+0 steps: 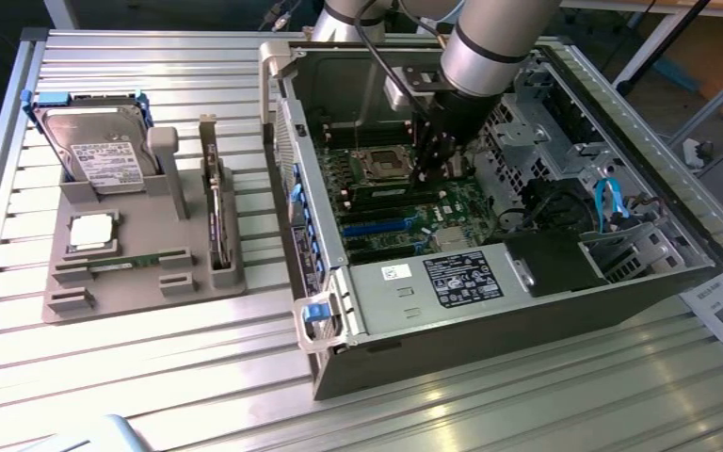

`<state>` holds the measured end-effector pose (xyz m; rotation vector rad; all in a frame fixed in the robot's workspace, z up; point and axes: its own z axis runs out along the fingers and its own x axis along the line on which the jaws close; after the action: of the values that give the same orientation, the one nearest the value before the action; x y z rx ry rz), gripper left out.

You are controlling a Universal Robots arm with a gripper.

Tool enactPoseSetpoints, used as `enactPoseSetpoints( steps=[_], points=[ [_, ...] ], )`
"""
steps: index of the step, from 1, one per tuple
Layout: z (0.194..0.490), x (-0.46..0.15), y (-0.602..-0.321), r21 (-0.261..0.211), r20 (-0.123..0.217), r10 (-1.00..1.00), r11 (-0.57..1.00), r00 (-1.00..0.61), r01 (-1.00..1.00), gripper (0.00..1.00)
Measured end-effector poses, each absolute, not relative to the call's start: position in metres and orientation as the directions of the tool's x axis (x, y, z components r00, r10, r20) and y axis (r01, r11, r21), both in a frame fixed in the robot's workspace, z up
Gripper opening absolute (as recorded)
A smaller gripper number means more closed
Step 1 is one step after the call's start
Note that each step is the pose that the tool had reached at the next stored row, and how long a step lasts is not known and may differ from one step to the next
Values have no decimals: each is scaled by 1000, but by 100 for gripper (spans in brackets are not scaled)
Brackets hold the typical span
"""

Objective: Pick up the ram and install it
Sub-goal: 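Insert the ram into the slot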

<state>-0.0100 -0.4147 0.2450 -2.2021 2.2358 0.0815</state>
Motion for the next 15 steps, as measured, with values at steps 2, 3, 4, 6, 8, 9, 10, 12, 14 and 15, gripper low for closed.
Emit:
enactPoseSetpoints(
  steps=[2, 3, 4, 6, 8, 9, 10, 12, 14, 15],
  points=[
    [245, -10, -415, 35, -38, -999, 15, -16, -999, 12],
    [245, -10, -415, 35, -38, -999, 15, -16, -999, 12],
    [244, -10, -415, 35, -38, -999, 15, -16, -999, 12],
    [244, -10, -415, 35, -38, -999, 15, -16, -999, 12],
    [244, -10, -415, 35, -38, -999, 15, -16, -999, 12],
    [244, -10, -416, 35, -38, -999, 15, -16, -999, 12],
    [244, -10, -416, 35, -38, -999, 15, -16, -999, 12],
    [244, -10, -416, 35, -38, -999, 15, -16, -999, 12],
    [244, -10, -416, 35, -38, -999, 19, -20, -999, 12],
    [244, -10, -416, 35, -38, -999, 22, -23, -999, 12]
  ],
)
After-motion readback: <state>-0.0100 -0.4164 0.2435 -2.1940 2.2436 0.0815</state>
